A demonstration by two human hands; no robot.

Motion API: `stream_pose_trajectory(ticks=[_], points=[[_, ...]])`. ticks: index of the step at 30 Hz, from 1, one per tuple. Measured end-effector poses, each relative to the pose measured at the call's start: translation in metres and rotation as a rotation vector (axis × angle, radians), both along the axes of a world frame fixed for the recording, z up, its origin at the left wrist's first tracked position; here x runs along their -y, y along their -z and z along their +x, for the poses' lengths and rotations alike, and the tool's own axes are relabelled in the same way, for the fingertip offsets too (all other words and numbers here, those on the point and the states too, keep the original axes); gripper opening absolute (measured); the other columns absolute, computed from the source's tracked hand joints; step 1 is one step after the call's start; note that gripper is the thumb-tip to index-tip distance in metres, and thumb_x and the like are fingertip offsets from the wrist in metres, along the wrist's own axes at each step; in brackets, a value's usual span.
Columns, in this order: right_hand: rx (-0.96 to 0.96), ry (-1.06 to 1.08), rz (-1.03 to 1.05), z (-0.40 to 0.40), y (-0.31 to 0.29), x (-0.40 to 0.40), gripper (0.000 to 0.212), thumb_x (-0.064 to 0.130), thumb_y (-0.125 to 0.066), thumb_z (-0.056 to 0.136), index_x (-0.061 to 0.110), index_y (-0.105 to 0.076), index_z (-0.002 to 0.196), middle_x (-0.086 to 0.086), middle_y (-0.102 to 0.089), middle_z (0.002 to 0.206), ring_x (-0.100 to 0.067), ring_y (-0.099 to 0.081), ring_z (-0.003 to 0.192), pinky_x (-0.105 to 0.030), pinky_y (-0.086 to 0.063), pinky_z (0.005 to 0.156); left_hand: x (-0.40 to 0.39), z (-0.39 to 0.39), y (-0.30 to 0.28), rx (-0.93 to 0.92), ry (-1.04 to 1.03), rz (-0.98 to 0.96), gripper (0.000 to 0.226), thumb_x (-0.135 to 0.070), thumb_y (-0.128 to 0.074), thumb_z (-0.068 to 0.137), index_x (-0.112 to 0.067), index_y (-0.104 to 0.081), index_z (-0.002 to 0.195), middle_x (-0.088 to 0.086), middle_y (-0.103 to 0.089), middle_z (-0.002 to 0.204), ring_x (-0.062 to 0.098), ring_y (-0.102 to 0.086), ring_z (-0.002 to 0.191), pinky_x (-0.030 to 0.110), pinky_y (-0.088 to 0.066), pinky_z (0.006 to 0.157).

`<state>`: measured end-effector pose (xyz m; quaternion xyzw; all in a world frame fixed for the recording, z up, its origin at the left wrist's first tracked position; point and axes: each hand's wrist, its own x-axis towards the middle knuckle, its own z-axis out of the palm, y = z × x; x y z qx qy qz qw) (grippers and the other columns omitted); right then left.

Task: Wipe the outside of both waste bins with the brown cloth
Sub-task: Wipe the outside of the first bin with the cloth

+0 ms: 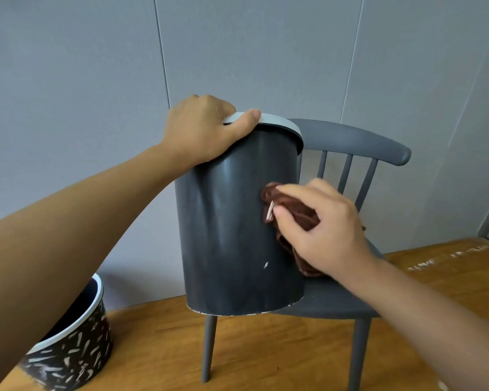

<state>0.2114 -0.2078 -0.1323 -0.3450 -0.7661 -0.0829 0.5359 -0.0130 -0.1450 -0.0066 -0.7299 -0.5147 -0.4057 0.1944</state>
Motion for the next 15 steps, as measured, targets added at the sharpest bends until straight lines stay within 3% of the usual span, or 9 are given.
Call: stream_pose_trajectory(ticks=[3, 7, 13, 15], points=[[0.191, -0.159, 0.02, 0.001, 0.039, 0.031, 0.027, 0.022, -0.079, 0.086, 0.012, -0.079, 0.111, 0.001, -0.062, 0.086, -0.016, -0.057, 0.076, -0.033, -0.05, 0.064, -0.004, -0.003, 0.0, 0.03, -0.004, -0.018, 0.065, -0.068, -0.046, 0.09, -0.014, -0.024, 0.061, 0.004, -0.026, 0.054, 0.025, -0.029, 0.055, 0.035, -0.023, 0.052], [0.399, -0.211, 0.045, 0.01, 0.047, 0.041, 0.021, 0.025, -0.079, 0.085, 0.018, -0.08, 0.105, 0.004, -0.06, 0.08, -0.016, -0.053, 0.071, -0.034, -0.048, 0.06, -0.003, -0.003, 0.001, 0.021, 0.005, -0.006, 0.065, -0.069, -0.045, 0.089, -0.014, -0.023, 0.061, 0.003, -0.024, 0.053, 0.024, -0.028, 0.054, 0.035, -0.021, 0.052], [0.0, -0.032, -0.051, 0.0, 0.016, 0.008, 0.031, 0.036, -0.069, 0.095, 0.021, -0.078, 0.12, 0.004, -0.065, 0.095, -0.013, -0.065, 0.086, -0.035, -0.058, 0.071, -0.001, -0.002, 0.001, 0.015, -0.023, -0.001, 0.066, -0.069, -0.044, 0.088, -0.013, -0.025, 0.06, 0.005, -0.025, 0.052, 0.026, -0.03, 0.054, 0.035, -0.023, 0.052], [0.013, -0.075, -0.057, 0.0, 0.028, 0.016, 0.031, 0.031, -0.072, 0.093, 0.017, -0.078, 0.119, 0.003, -0.064, 0.093, -0.014, -0.064, 0.084, -0.034, -0.056, 0.068, -0.003, -0.003, 0.0, 0.023, -0.039, -0.015, 0.066, -0.07, -0.043, 0.088, -0.014, -0.025, 0.06, 0.005, -0.025, 0.052, 0.026, -0.03, 0.055, 0.035, -0.023, 0.052]])
